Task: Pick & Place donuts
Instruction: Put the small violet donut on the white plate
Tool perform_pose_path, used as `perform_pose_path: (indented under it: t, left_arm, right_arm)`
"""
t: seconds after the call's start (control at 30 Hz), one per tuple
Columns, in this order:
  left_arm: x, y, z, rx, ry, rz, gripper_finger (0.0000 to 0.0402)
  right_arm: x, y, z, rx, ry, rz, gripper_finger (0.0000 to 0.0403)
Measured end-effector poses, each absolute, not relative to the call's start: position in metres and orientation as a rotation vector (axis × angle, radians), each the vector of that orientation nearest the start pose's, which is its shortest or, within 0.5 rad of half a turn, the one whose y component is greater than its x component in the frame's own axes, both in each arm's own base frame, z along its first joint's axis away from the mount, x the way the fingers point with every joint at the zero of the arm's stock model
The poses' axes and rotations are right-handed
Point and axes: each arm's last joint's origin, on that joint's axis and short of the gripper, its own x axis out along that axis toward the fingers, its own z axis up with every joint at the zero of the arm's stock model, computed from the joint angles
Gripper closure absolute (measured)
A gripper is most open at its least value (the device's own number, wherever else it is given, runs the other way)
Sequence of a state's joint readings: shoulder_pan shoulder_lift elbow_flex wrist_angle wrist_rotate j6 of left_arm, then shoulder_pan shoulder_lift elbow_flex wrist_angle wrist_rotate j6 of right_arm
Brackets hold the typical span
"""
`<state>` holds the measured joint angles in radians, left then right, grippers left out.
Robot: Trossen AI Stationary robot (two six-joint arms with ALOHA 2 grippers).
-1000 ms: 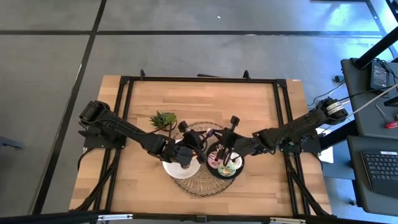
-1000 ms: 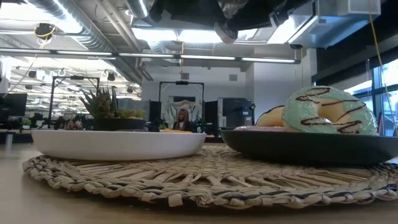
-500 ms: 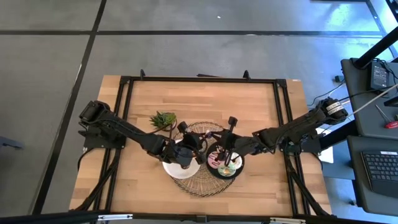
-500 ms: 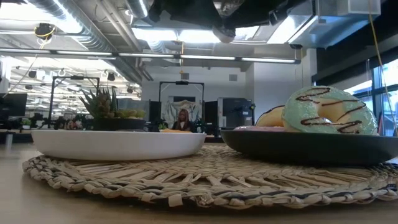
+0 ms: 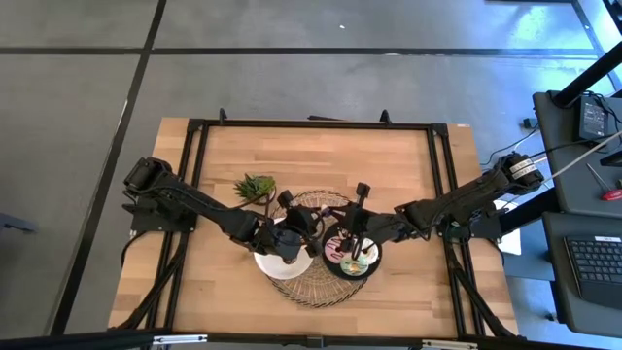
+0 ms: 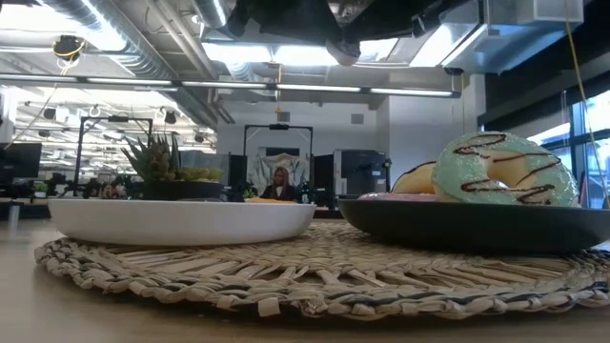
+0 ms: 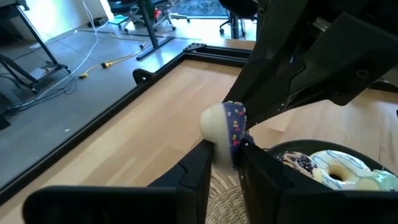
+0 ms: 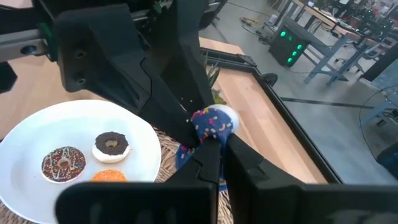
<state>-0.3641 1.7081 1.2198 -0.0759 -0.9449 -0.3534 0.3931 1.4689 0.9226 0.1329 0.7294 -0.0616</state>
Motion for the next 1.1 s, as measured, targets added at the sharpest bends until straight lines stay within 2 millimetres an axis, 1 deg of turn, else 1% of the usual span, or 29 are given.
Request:
perform_pose_path:
  t: [0.17, 0.5, 0.63, 0.77, 0.9, 1.0, 1.1]
  left_arm:
    - [0.356, -0.111, 0.257, 0.024, 0.360, 0.610, 0.0329]
    - [0.356, -0.111, 0.257, 0.054, 0.373, 0.597, 0.0392]
    - [0.356, -0.111, 0.257, 0.054, 0.374, 0.594, 0.0393]
    - [0.356, -0.111, 0.257, 0.055, 0.379, 0.590, 0.0391]
    - [0.354, -0.111, 0.256, 0.058, 0.404, 0.574, 0.0396]
    - [0.348, -0.110, 0.260, 0.046, 0.429, 0.568, 0.0395]
    - [0.336, -0.110, 0.262, 0.026, 0.476, 0.580, 0.0395]
  right_arm:
    - [0.299, 0.103, 0.254, -0.295, 0.365, -0.315, 0.0389]
    - [0.299, 0.103, 0.254, -0.304, 0.367, -0.315, 0.0388]
    - [0.298, 0.103, 0.254, -0.308, 0.373, -0.314, 0.0376]
    - [0.298, 0.103, 0.253, -0.319, 0.388, -0.314, 0.0342]
    - [0.296, 0.102, 0.255, -0.320, 0.392, -0.318, 0.0283]
    - [0.291, 0.103, 0.262, -0.323, 0.366, -0.361, 0.0240]
    - [0.281, 0.107, 0.273, -0.344, 0.339, -0.386, 0.0210]
